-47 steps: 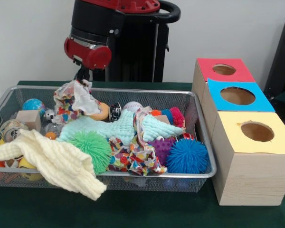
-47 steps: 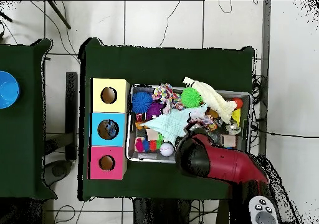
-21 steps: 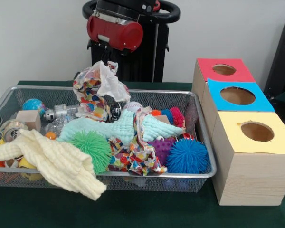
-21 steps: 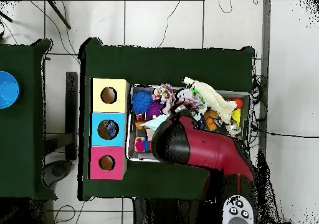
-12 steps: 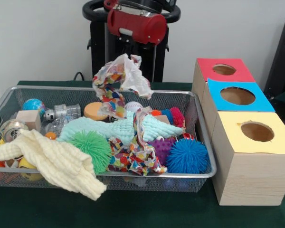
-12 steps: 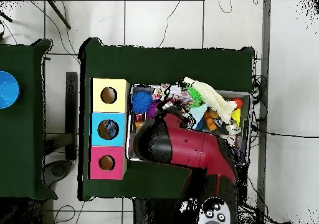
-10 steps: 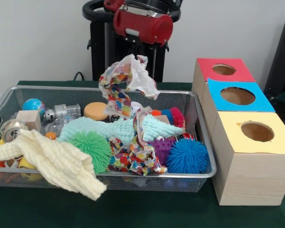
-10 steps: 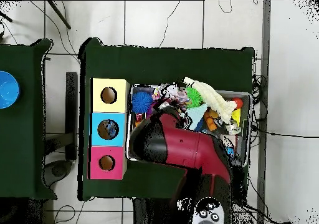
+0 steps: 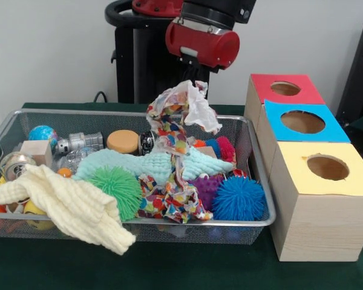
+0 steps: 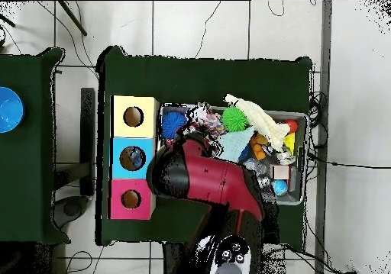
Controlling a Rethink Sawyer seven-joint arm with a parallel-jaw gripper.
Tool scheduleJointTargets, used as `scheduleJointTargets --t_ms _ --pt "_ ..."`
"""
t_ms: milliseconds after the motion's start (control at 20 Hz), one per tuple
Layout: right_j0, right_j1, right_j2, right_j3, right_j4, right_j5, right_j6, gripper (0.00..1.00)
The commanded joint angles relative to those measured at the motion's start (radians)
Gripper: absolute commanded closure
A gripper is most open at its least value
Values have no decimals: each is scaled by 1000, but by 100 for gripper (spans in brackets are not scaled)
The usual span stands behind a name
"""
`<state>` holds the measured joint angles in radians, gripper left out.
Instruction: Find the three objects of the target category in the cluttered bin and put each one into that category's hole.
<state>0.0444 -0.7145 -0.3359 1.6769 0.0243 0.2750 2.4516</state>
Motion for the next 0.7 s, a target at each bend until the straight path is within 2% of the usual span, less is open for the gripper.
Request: scheduleJointTargets --t_ms 50,700 --pt "-28 98 26 27 75 -75 216 100" --pt "-60 204 77 74 132 -279 209 100"
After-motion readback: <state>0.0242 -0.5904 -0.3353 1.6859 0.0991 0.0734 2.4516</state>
